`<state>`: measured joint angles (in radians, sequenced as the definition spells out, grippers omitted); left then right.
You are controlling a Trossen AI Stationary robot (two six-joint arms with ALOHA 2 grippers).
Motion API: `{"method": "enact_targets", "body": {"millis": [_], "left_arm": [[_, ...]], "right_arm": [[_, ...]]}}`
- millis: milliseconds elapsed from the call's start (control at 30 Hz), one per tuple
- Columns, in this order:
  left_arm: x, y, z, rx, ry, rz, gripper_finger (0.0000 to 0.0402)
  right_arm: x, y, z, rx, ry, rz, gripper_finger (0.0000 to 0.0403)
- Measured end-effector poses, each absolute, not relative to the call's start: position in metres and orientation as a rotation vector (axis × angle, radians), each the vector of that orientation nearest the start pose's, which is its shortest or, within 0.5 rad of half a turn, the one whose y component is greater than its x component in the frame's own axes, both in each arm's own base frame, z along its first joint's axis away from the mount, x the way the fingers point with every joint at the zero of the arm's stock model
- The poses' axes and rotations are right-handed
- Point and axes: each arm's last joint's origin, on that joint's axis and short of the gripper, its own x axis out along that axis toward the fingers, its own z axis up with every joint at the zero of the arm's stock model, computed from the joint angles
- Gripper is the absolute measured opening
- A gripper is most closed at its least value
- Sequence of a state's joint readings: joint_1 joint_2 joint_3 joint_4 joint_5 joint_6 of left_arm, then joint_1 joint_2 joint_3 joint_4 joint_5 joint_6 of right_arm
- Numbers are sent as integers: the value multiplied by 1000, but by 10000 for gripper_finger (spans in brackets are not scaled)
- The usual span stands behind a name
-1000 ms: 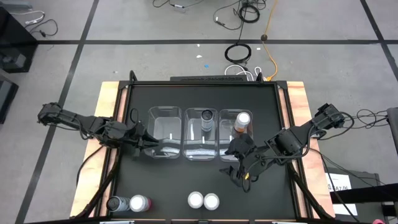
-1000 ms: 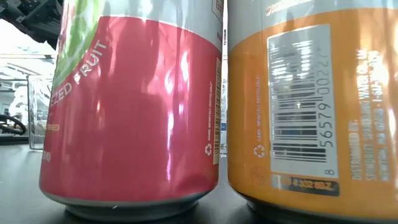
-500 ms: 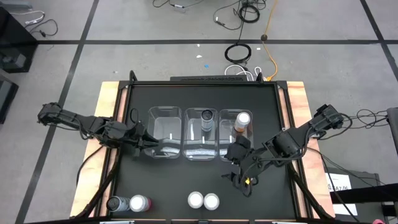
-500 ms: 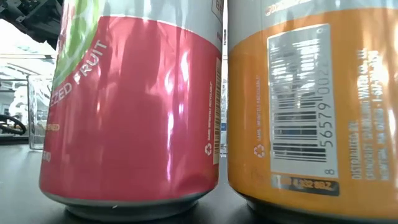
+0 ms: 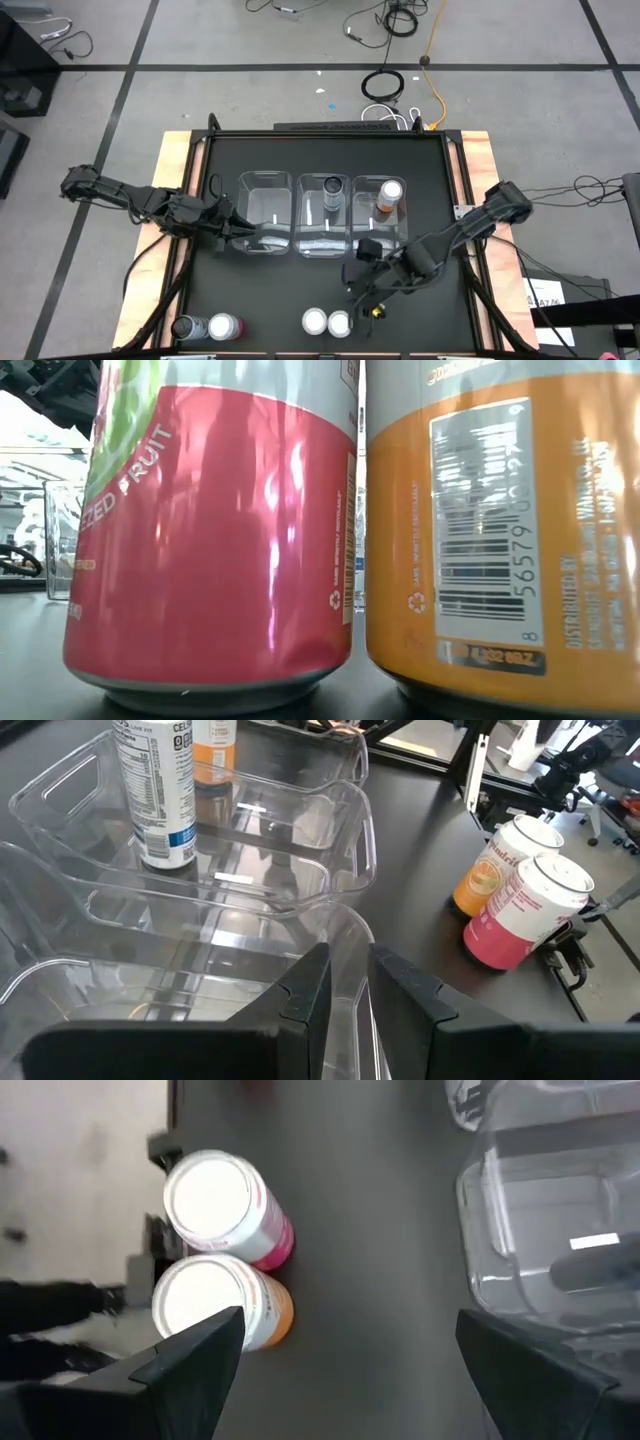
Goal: Sort soda cans
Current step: Put the left yellow-white soda can into the middle right transparent bin
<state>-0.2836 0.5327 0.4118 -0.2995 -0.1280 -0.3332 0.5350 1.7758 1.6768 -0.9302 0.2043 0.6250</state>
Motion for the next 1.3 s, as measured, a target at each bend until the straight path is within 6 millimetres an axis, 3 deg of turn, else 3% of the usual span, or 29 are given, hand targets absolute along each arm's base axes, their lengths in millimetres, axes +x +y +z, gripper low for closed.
{"method": "enact_targets", "body": {"millis": [533,867,1300], "left_arm": [[127,-33,228,-242,434,-83,80],[127,-33,228,-242,433,-83,80],[127,-33,228,-242,433,-83,80]], "right_arm": [[331,239,262,87,1069,73,357],[350,265,263,78,1052,100,357],[379,267,224,-36,1254,20,357]]}}
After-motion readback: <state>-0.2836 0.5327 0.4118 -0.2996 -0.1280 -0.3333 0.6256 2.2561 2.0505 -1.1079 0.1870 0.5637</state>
